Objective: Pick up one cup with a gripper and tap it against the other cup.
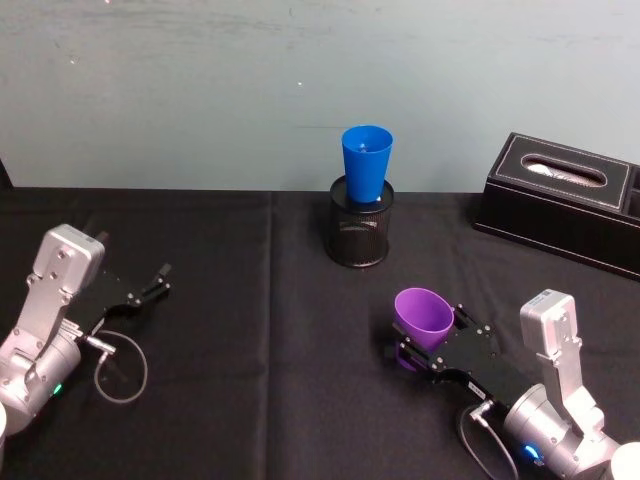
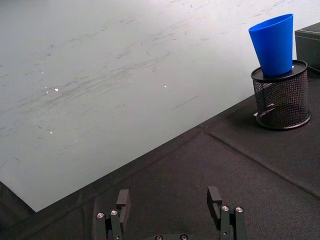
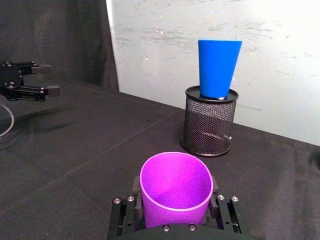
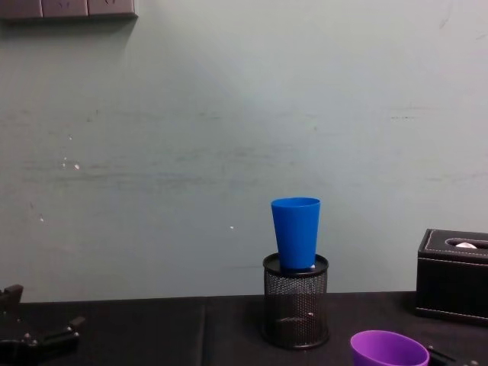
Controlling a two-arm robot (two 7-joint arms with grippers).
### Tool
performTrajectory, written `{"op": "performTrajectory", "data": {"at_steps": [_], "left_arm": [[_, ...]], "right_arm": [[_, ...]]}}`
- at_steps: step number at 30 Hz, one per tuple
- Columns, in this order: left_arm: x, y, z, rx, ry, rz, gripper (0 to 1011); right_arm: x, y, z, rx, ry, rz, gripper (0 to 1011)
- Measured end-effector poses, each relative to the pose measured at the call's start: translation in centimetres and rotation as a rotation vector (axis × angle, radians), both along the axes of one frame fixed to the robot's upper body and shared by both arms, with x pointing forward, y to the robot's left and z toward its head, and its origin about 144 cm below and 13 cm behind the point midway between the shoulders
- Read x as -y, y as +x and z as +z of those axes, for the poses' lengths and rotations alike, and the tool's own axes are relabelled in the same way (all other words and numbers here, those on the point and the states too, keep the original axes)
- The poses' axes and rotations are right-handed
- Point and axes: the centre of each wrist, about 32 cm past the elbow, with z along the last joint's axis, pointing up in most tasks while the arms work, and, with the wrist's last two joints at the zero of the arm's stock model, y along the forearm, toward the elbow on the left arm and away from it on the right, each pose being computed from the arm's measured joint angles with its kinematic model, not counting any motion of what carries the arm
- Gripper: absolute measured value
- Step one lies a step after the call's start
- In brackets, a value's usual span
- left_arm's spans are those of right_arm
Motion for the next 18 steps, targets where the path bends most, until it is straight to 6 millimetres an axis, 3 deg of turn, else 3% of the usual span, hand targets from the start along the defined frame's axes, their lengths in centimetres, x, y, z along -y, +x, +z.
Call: {"op": "performTrajectory", "data": {"at_steps": [18], "left_arm": [[0.00,0.00,0.00,0.000,0.000,0.000,1011]], "right_arm": [[0.00,0.00,0.00,0.000,0.000,0.000,733]]}}
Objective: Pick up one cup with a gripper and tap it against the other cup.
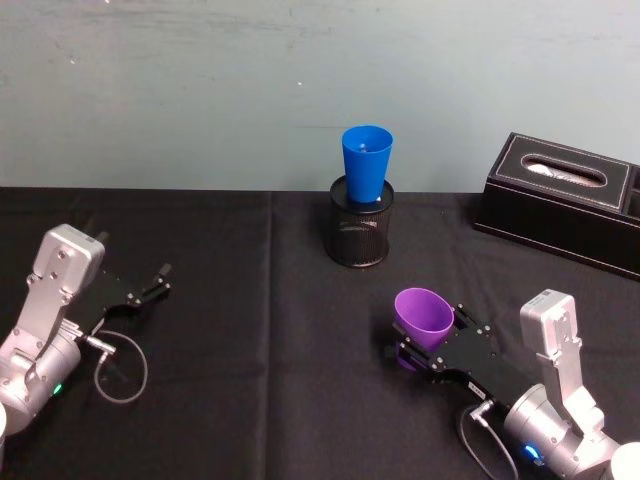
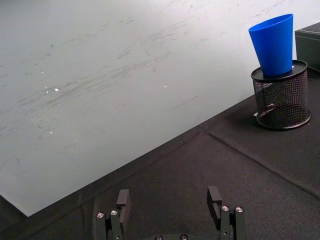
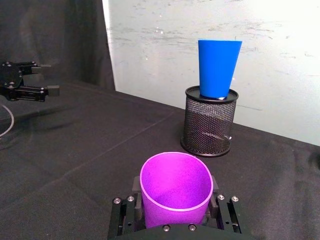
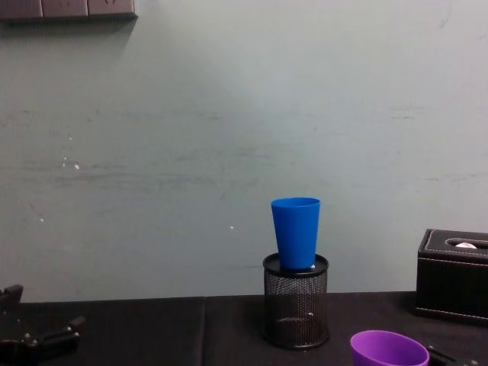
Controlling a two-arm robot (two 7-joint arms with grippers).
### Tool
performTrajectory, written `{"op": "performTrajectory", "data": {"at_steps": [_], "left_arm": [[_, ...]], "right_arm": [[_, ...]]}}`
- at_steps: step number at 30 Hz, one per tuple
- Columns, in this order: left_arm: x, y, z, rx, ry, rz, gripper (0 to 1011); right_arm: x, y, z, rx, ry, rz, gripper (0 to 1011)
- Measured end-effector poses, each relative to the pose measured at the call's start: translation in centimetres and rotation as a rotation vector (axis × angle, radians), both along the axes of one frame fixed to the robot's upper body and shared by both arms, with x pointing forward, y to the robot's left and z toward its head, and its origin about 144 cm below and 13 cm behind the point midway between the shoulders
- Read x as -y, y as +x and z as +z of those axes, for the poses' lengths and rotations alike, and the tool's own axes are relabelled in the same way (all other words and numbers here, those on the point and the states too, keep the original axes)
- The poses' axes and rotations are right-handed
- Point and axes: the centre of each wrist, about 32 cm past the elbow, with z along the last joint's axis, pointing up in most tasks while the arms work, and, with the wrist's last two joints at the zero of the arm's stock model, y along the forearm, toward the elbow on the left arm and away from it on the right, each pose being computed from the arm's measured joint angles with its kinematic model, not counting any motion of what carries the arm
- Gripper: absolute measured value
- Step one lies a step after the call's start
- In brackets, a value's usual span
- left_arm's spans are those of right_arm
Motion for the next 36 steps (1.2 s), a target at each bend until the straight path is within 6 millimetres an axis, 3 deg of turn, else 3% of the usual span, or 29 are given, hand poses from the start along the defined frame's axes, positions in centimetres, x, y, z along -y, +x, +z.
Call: {"op": "performTrajectory", "data": {"at_steps": [36], "left_arm": [[0.00,0.00,0.00,0.000,0.000,0.000,1012]], "right_arm": [[0.23,0.16,0.95,0.045,0.025,0.015,733]]}}
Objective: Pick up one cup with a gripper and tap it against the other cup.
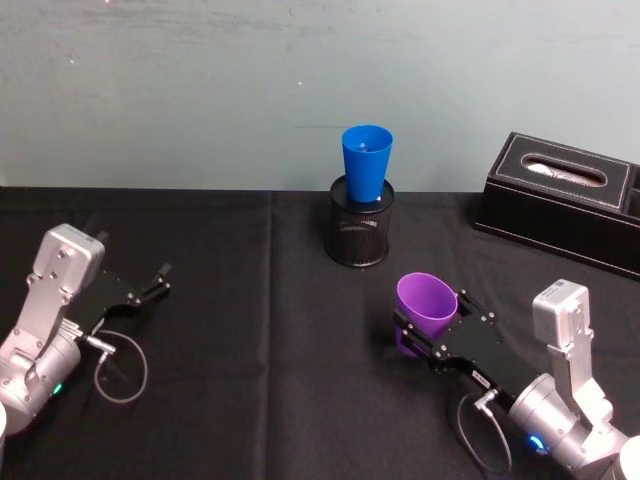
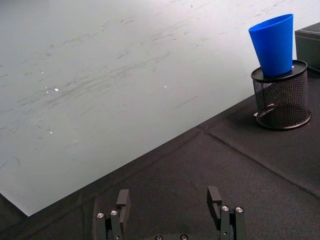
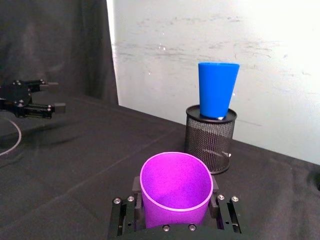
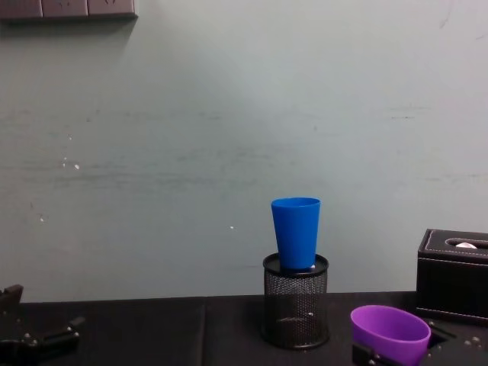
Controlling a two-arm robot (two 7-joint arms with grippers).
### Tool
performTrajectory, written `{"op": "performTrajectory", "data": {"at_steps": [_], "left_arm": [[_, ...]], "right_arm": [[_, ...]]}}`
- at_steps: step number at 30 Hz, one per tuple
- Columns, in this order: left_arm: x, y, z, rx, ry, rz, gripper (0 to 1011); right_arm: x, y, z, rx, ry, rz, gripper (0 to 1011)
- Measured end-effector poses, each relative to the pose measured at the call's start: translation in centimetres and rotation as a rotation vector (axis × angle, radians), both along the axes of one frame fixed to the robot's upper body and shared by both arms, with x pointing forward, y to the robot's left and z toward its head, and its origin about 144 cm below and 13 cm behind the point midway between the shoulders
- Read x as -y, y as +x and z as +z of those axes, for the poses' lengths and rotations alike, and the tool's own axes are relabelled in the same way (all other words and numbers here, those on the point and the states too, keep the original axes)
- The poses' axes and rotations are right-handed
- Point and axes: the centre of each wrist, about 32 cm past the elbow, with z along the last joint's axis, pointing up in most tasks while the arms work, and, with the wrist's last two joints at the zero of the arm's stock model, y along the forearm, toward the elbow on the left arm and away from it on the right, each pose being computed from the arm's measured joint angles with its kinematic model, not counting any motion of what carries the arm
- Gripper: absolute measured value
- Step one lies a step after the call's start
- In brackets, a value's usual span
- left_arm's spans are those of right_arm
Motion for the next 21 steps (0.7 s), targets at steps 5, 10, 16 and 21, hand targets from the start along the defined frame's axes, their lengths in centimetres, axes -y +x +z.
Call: {"op": "performTrajectory", "data": {"at_steps": [5,10,16,21], "left_arm": [[0.0,0.0,0.0,0.000,0.000,0.000,1012],[0.0,0.0,0.0,0.000,0.000,0.000,1011],[0.0,0.0,0.0,0.000,0.000,0.000,1011],[0.0,0.0,0.0,0.000,0.000,0.000,1011]], "right_arm": [[0.1,0.2,0.5,0.012,0.004,0.003,733],[0.1,0.4,1.0,0.024,0.012,0.001,733],[0.2,0.7,1.8,0.045,0.029,-0.004,733],[0.3,0.7,2.7,0.068,0.044,-0.005,733]]}}
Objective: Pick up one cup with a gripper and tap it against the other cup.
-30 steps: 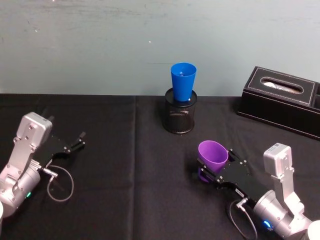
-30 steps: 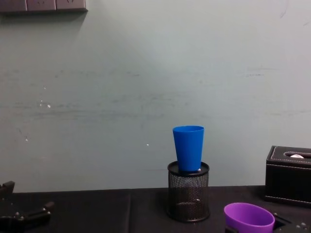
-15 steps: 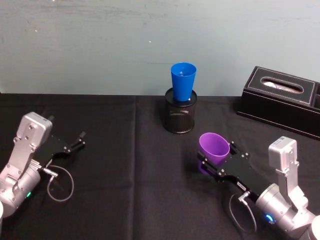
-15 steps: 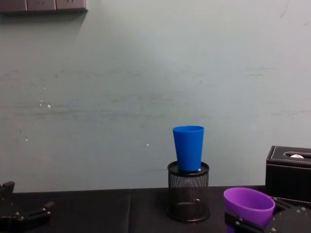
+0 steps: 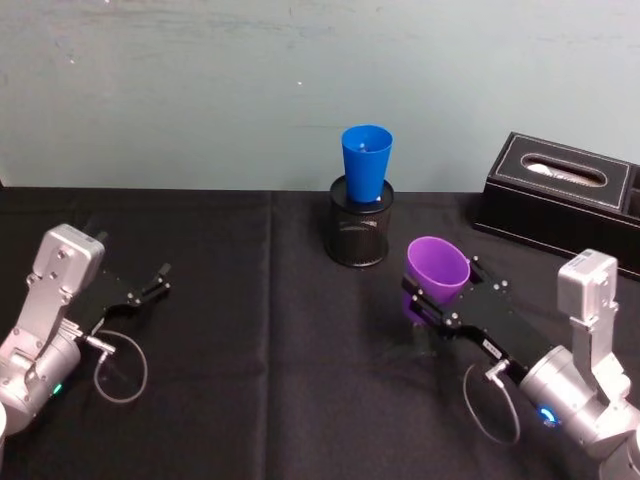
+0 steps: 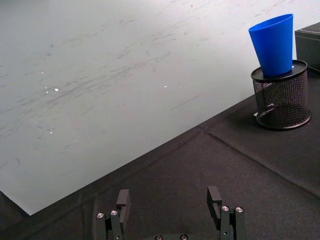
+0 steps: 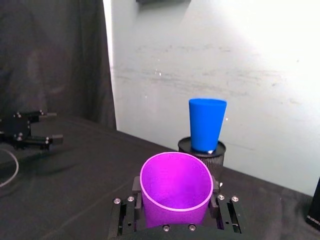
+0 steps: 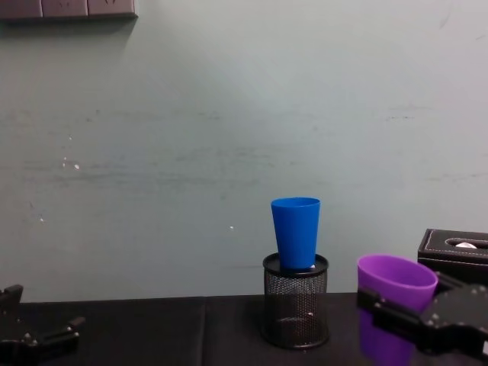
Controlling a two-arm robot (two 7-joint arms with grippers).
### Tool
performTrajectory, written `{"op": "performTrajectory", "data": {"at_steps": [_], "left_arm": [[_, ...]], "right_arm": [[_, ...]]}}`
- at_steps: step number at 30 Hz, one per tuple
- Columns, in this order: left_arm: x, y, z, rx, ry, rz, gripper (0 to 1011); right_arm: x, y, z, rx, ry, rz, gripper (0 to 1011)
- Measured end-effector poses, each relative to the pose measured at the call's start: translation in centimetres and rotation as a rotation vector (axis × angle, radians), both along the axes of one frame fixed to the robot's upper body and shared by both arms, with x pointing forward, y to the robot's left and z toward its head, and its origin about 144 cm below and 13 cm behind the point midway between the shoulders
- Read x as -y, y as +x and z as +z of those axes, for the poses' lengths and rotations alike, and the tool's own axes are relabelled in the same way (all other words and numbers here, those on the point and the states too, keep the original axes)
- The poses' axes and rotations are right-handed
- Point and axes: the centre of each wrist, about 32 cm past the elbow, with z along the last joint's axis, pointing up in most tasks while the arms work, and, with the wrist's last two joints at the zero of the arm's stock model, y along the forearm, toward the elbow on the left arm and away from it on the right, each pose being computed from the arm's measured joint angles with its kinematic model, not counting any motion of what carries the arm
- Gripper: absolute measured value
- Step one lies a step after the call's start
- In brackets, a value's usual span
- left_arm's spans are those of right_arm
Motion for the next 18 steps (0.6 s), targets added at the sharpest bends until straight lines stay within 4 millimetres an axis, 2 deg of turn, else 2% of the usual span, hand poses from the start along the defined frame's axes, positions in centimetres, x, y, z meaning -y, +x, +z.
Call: {"op": "performTrajectory", "data": {"at_steps": [7,18], "left_arm": [[0.00,0.00,0.00,0.000,0.000,0.000,1011],[0.00,0.00,0.00,0.000,0.000,0.000,1012]], "right_arm": [[0.09,-0.13,0.69,0.017,0.012,0.001,733],[0.07,-0.14,0.55,0.013,0.011,0.000,733]]}}
